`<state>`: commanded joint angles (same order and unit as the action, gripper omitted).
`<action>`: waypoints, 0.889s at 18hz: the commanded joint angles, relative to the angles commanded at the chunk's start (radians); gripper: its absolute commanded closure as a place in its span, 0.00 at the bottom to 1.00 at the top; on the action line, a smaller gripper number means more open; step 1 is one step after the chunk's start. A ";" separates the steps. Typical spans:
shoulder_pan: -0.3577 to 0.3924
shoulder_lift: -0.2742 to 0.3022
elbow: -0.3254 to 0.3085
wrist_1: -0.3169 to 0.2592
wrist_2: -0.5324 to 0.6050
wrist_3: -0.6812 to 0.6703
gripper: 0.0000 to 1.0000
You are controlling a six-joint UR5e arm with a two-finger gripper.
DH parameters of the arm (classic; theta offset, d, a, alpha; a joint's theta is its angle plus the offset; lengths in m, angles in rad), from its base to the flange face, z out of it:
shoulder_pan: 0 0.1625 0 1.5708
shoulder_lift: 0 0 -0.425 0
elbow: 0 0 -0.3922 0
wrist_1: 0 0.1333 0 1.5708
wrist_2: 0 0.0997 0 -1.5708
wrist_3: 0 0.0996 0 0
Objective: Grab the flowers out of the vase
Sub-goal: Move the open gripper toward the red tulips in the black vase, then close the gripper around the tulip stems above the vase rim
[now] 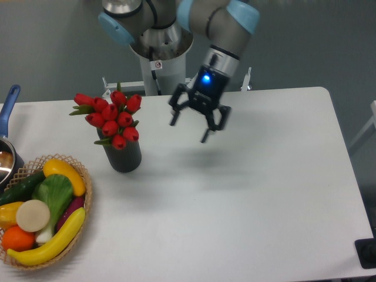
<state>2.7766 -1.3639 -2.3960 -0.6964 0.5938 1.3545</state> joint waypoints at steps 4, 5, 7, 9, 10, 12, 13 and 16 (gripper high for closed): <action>-0.058 0.048 -0.032 -0.008 -0.042 -0.012 0.00; -0.068 0.052 -0.041 -0.014 -0.042 -0.012 0.00; -0.083 0.057 -0.058 -0.015 -0.042 -0.012 0.00; -0.091 0.051 -0.057 -0.015 -0.043 -0.011 0.00; -0.095 0.042 -0.052 -0.015 -0.046 -0.011 0.00; -0.109 0.032 -0.048 -0.017 -0.064 -0.012 0.00; -0.109 0.023 -0.046 -0.017 -0.080 -0.012 0.00; -0.115 -0.012 -0.028 -0.017 -0.111 -0.012 0.00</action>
<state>2.6615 -1.3759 -2.4238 -0.7133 0.4832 1.3422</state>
